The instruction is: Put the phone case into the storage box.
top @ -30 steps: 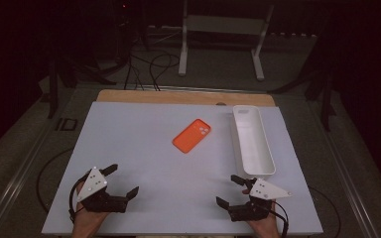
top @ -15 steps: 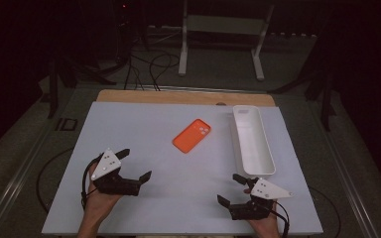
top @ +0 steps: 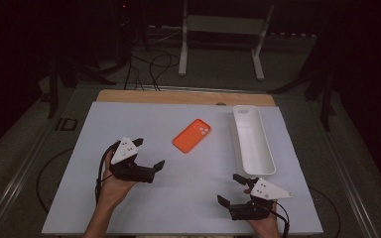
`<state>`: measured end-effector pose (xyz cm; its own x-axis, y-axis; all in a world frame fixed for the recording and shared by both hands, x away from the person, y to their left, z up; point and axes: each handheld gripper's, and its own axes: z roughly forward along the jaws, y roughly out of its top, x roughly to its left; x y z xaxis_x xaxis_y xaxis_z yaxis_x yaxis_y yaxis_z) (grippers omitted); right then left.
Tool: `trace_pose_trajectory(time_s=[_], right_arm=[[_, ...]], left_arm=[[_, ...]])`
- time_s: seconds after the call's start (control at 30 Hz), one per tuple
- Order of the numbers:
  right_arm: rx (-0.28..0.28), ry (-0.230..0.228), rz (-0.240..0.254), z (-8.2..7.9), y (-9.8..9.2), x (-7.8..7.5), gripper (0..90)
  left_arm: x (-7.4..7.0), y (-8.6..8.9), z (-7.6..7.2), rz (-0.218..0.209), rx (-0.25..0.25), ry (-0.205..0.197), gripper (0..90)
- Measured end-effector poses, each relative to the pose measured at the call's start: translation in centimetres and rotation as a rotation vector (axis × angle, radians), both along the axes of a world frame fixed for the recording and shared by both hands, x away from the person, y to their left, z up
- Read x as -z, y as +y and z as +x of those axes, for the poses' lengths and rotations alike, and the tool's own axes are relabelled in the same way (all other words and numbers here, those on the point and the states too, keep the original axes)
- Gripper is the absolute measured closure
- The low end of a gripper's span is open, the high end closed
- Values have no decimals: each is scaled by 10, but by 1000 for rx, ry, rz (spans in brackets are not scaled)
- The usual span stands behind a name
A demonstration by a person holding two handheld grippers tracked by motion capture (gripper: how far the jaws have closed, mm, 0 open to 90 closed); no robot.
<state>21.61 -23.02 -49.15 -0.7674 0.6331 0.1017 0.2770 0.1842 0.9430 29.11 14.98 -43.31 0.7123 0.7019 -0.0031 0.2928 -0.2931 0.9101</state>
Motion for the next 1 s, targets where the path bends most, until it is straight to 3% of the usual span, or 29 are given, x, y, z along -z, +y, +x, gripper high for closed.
trace_pose_trajectory(time_s=[0.6, 1.0], right_arm=[[-1, -4, -6, 0, 1, 0, 104], [-3, -5, -13, 0, 2, 0, 104]], left_arm=[[-5, -25, 26, 29, -8, -19, 0], [-4, -33, 38, 17, -34, -17, 0]])
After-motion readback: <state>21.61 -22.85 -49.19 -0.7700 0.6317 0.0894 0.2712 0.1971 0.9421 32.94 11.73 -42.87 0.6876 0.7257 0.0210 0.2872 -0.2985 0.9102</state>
